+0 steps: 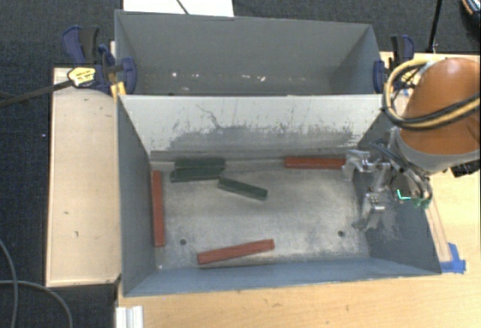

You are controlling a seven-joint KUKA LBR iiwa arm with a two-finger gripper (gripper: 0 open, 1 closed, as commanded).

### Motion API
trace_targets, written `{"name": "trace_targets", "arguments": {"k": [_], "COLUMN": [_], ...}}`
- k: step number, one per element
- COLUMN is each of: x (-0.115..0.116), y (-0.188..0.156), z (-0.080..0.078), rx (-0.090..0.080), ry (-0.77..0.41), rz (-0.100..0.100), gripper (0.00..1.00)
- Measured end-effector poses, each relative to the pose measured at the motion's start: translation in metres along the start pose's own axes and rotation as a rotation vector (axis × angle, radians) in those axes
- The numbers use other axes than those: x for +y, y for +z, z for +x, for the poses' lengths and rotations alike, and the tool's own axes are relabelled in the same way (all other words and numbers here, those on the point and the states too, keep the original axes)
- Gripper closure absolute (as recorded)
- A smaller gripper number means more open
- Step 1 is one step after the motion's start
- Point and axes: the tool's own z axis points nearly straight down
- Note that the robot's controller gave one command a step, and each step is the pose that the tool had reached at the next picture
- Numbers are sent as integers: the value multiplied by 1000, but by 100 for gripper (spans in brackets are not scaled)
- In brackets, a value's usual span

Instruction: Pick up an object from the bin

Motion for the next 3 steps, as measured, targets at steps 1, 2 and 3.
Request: {"name": "trace_targets", "arguments": {"k": [1,2,3], "x": [115,170,168], "y": [54,114,112], "z": [-35,-63,-64], "rx": [-6,-8,-11], "ry": [11,-139,-141], "rz": [-3,-1,1], "gripper": [0,0,100]}}
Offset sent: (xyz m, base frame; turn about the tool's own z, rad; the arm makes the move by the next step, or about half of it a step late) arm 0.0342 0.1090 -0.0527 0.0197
